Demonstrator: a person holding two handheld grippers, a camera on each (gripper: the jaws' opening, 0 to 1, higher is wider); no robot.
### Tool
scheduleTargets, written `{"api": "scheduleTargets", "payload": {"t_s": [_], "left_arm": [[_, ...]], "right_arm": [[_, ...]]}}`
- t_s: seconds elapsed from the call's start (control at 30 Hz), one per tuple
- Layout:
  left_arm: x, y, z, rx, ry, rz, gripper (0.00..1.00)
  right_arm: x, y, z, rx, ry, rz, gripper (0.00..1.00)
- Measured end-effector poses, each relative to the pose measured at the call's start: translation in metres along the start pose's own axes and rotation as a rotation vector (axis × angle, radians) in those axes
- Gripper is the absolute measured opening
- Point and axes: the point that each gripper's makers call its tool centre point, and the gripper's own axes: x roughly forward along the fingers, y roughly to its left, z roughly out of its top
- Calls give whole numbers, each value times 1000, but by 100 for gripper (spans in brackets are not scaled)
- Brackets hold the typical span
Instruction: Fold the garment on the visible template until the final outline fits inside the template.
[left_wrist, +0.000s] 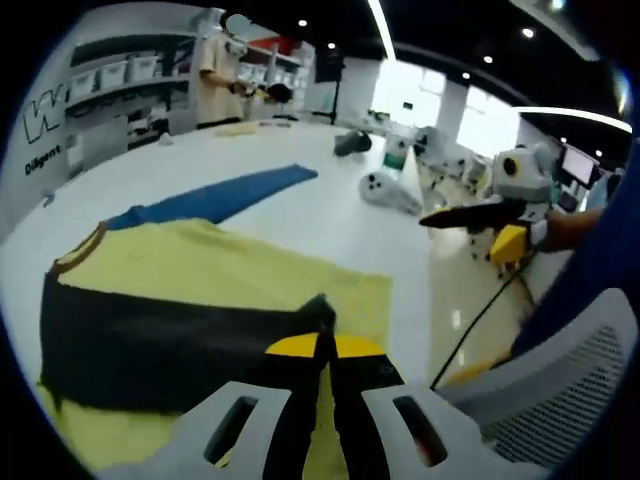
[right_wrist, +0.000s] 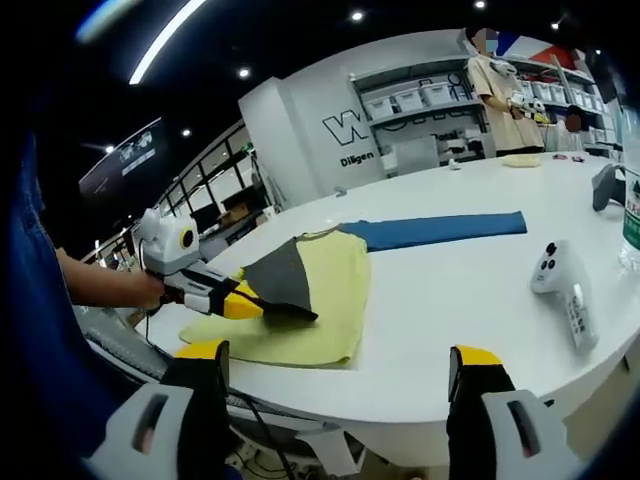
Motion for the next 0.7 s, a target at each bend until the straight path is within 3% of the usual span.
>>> {"api": "scheduleTargets", "payload": {"t_s": [0.33, 0.7], "left_arm": [[-2, -3, -13, 35, 35, -10, 2], [2, -27, -20, 55, 55, -77, 1]], "right_arm": [[1, 2, 2, -4, -10, 6, 91], [3, 7, 2, -13, -5, 21, 91]]}}
